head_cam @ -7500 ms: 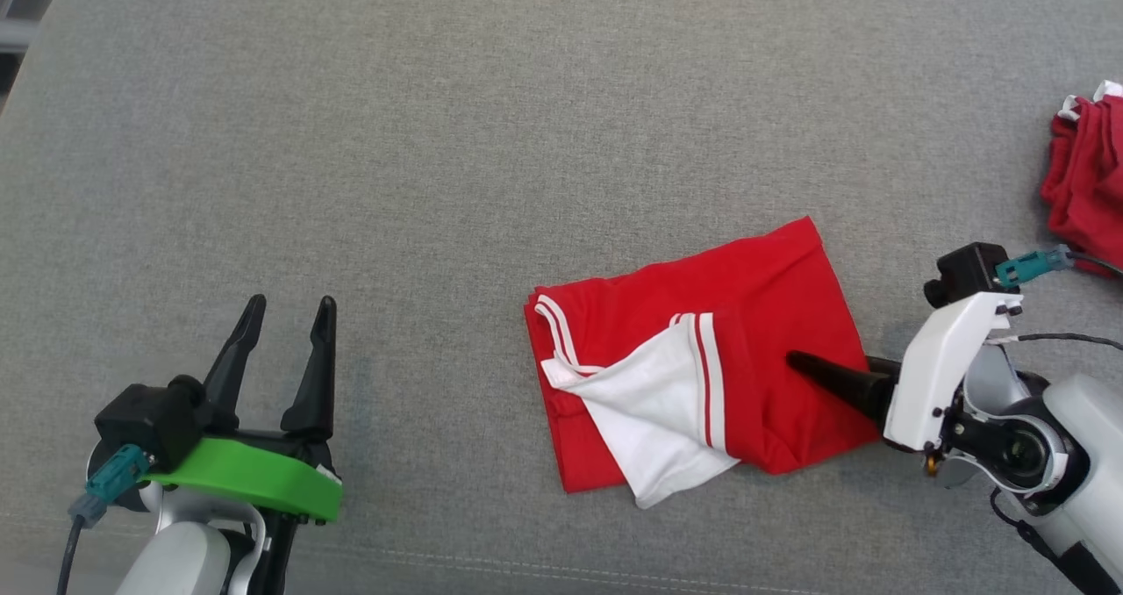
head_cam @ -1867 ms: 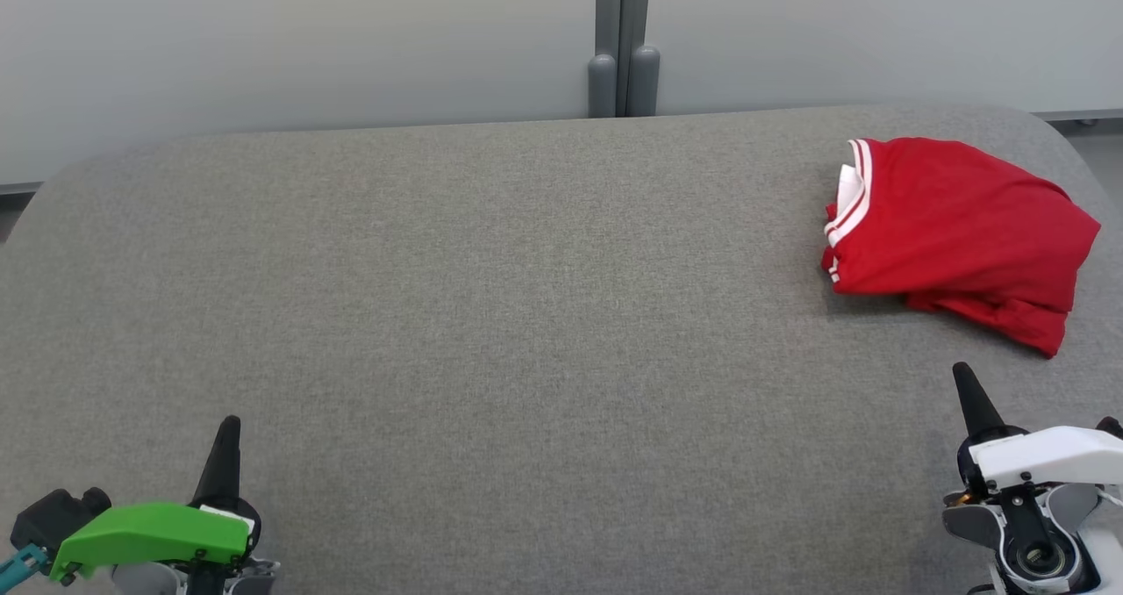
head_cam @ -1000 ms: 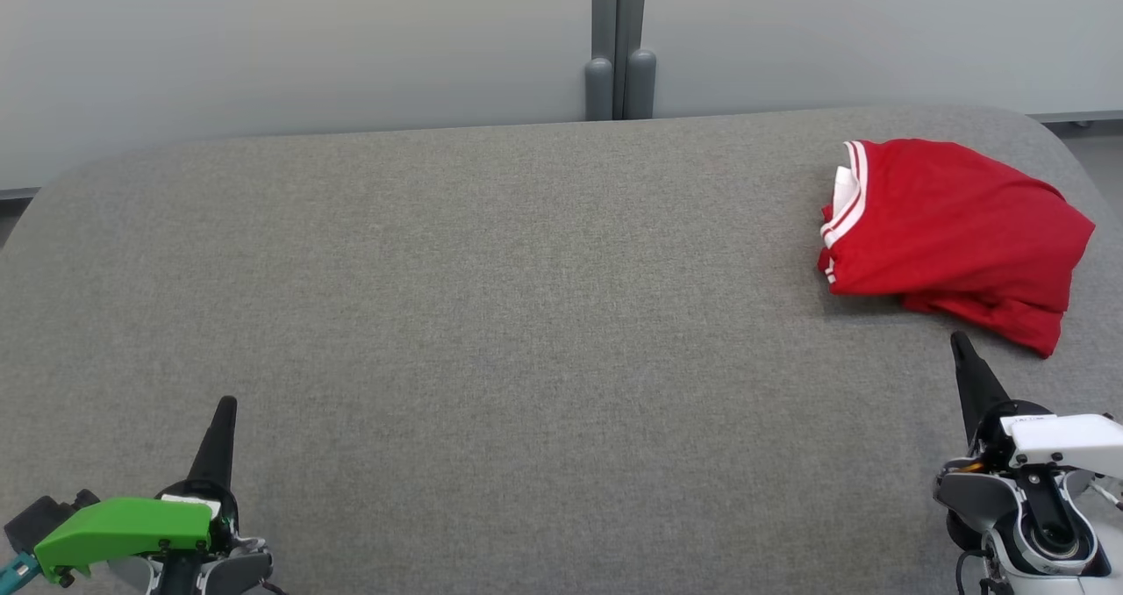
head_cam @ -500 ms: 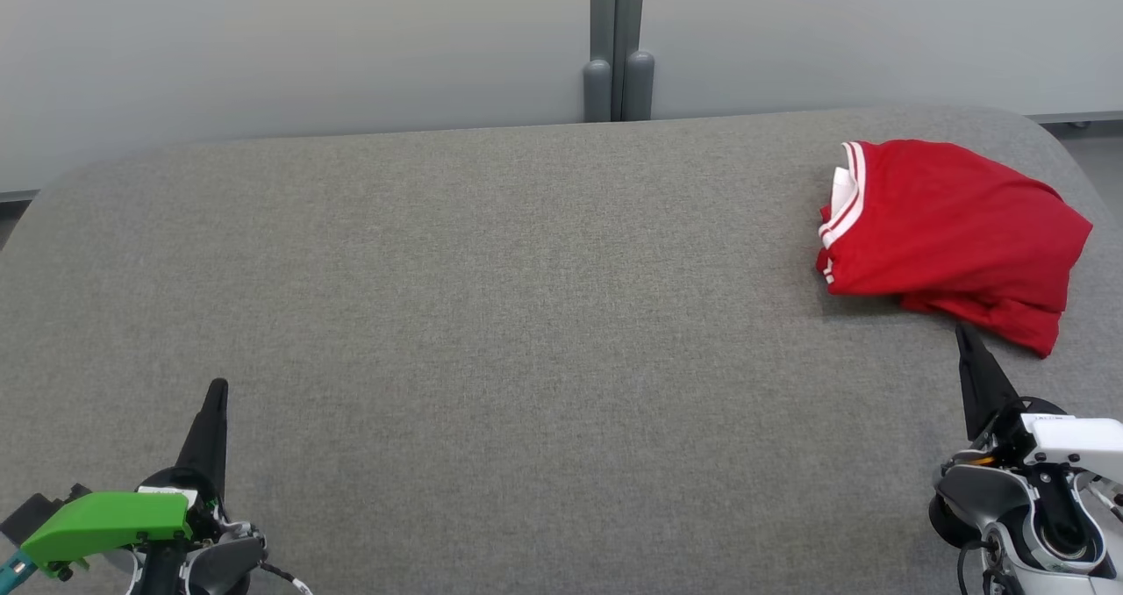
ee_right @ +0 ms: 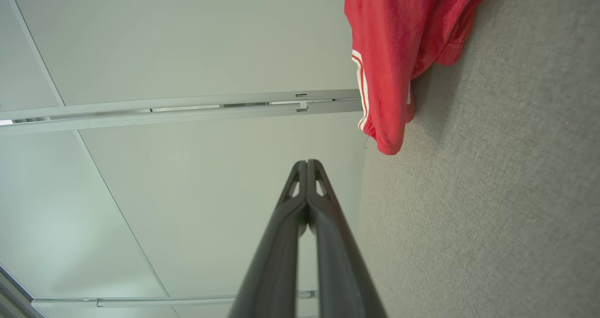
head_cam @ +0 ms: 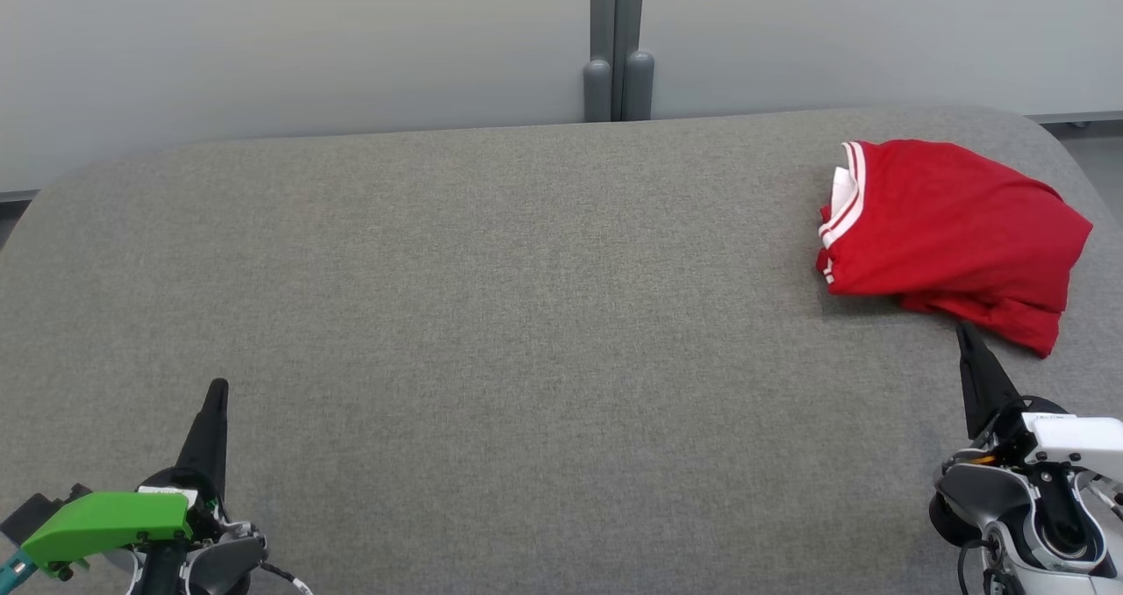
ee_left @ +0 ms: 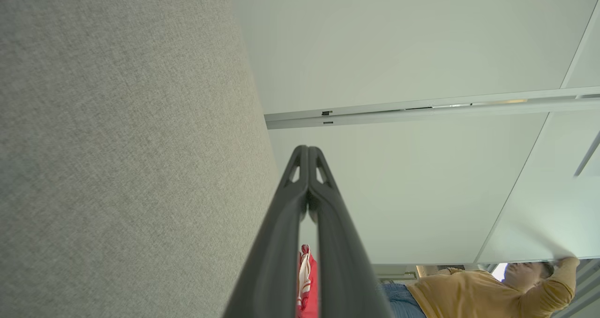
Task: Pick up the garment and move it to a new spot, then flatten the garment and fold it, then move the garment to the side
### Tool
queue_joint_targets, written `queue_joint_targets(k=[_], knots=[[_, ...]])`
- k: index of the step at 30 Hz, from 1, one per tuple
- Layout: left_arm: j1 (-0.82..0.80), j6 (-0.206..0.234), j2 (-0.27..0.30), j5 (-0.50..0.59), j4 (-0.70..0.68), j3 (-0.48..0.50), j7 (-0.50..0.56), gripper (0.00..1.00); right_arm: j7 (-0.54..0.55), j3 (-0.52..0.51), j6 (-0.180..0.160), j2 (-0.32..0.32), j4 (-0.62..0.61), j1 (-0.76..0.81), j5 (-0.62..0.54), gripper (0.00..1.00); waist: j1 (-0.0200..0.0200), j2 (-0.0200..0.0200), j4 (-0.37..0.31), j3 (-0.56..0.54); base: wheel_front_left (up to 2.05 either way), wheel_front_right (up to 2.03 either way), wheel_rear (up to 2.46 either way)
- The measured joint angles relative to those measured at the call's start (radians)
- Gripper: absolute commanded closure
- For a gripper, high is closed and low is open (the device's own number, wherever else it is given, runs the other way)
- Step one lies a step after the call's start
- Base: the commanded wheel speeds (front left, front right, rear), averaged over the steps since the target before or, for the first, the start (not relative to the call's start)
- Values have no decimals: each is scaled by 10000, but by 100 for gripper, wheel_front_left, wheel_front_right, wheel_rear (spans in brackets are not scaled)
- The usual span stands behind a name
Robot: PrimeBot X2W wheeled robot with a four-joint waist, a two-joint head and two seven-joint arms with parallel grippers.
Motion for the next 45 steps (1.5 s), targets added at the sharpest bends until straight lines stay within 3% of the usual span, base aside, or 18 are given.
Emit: queue_joint_targets(k=[45], knots=[[0,-2,-4,0,-21,-6,-2,100,-2,6,2,0,-50,-1,15,100,0,0,0,3,0,0,0]])
